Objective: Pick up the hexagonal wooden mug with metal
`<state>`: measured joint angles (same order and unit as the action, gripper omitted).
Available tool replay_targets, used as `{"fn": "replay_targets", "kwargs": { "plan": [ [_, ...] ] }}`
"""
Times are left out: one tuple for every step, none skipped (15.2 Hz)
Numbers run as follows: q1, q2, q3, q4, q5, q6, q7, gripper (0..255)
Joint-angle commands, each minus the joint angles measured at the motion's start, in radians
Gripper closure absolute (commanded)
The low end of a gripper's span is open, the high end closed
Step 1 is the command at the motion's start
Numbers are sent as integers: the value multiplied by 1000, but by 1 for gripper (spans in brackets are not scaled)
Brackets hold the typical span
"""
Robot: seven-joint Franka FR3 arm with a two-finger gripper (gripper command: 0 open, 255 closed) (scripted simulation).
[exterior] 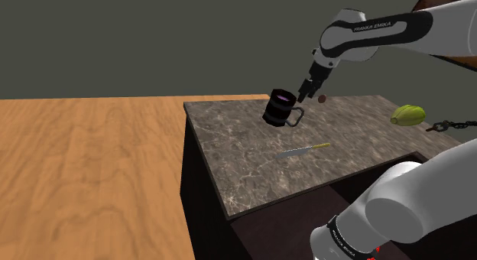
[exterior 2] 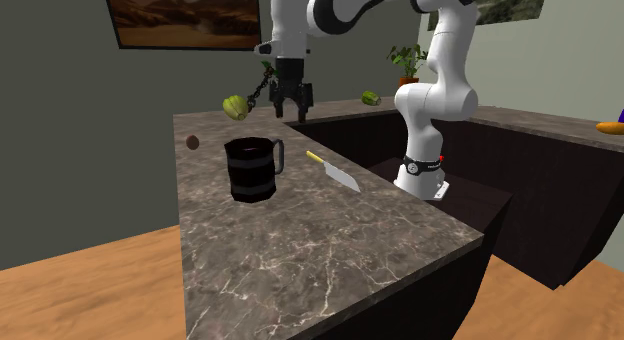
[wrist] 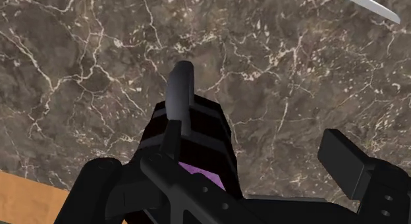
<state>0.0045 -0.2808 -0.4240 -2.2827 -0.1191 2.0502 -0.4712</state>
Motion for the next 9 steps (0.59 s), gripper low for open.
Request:
{"fn": "replay_targets", "kwargs": {
  "plan": [
    [6,79,-41,41,41,35,-80,0],
    [9,121,-58,67,67,48,-121,0],
    [10,165,-74,93,96,59,-163,0],
    [9,210,-88,122,128,68,-205,0],
    [7,228,-92,134,142,71,-222,0],
    [6,234,-91,126,145,84,-226,0],
    [5,240,-92,118,149,97,-229,0],
    [5,247,-92,111,153,110,-232,0],
    [5,253,-93,103,158,123,-236,0]
  ]
}}
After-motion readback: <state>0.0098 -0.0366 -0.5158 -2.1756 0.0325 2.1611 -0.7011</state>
